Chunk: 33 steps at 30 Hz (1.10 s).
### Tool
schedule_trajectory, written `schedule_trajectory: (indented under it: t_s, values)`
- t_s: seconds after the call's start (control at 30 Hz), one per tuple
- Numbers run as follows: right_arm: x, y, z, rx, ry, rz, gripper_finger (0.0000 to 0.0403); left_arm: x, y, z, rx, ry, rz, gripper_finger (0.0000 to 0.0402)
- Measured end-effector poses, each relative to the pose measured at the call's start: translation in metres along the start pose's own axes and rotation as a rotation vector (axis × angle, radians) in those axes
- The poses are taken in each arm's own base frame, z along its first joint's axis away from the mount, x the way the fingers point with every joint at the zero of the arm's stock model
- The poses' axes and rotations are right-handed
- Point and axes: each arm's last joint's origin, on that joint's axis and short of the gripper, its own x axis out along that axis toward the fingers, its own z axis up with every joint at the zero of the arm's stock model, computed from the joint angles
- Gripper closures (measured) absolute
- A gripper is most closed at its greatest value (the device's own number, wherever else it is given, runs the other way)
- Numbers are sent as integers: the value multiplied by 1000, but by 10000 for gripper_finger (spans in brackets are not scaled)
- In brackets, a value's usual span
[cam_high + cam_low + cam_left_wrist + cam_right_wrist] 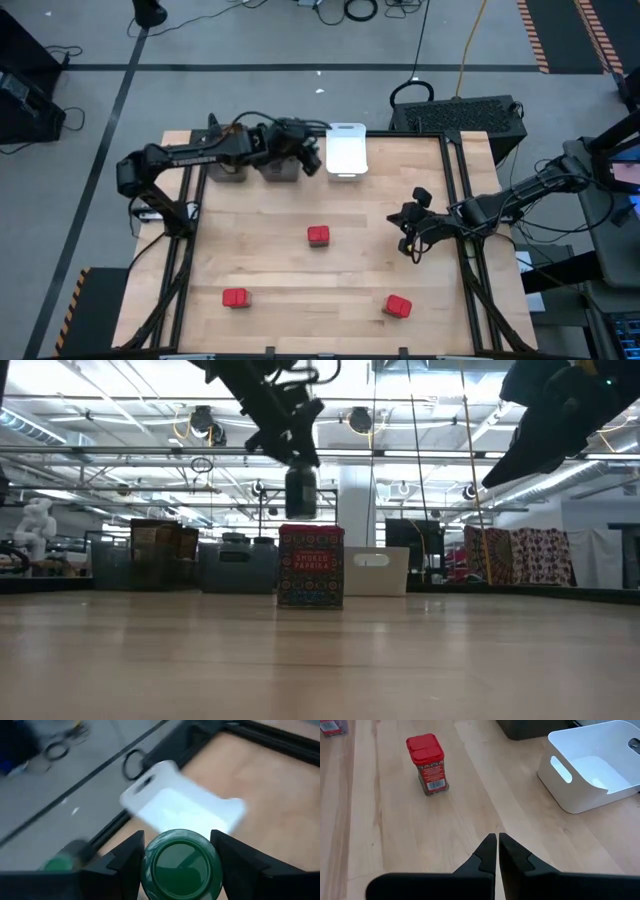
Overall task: Sort spices by type
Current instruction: Put the green seasoning bottle into the right black bin
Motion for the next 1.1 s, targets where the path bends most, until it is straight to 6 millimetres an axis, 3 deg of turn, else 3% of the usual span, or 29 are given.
schedule_trajectory:
  t_s: [0.47, 0.73, 1.1]
  values:
    - [0, 0, 1, 8, -7, -1, 403, 21, 51, -17, -299, 83, 274, 192]
    - [0, 0, 1, 8, -7, -1, 403, 30, 57, -38, -373, 101, 358, 192]
    - [1, 0, 1, -12, -7, -2, 403, 53, 56, -51, -373, 83, 402, 192]
